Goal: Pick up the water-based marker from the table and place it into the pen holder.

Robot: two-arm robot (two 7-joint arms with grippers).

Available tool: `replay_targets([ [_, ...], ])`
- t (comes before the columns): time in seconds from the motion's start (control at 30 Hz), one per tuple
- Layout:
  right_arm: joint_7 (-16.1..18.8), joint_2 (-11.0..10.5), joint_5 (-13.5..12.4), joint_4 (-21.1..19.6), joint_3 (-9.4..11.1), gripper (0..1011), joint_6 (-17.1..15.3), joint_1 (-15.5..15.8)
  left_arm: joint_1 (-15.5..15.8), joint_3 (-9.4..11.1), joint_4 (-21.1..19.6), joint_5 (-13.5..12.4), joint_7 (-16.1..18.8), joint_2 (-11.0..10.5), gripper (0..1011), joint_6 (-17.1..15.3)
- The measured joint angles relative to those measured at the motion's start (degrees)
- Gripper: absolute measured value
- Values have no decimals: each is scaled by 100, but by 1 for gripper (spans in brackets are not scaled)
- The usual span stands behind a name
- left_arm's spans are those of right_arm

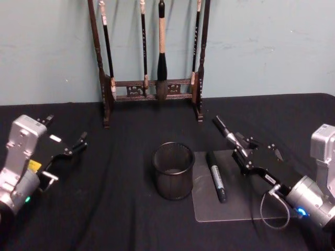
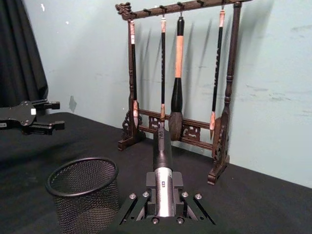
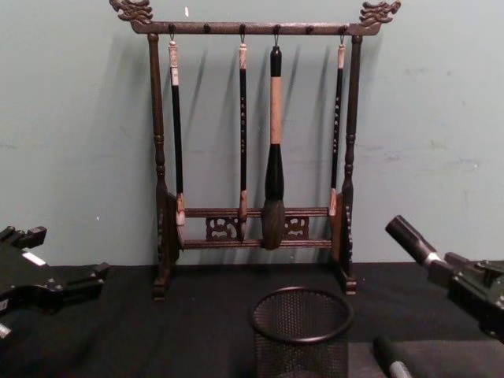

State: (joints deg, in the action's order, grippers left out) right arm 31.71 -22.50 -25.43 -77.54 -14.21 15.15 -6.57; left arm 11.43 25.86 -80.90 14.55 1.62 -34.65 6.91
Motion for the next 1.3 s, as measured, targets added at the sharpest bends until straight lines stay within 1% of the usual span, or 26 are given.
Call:
replay_targets([
  [0.2,-154,-26,141,-153,-100,192,-202,-73,0,0,0,0,0,0,1009,0],
  [0.47,-210,55,270,-179,-274,194,-269,-272,0,0,0,0,0,0,1009,0],
  [0.77,-130,240,282,51,-464,194,-234,-537,0,0,0,0,0,0,1009,0],
  [0.83,-100,313,293,150,-536,194,-189,-638,0,0,0,0,0,0,1009,0],
  [0.93,-79,374,306,221,-592,192,-150,-714,0,0,0,0,0,0,1009,0],
  [1.13,-8,535,356,391,-765,194,-72,-917,0,0,0,0,0,0,1009,0],
  [1.27,23,600,396,458,-872,192,-81,-1016,0,0,0,0,0,0,1009,0],
  [1.3,23,600,396,458,-872,192,-81,-1016,0,0,0,0,0,0,1009,0],
])
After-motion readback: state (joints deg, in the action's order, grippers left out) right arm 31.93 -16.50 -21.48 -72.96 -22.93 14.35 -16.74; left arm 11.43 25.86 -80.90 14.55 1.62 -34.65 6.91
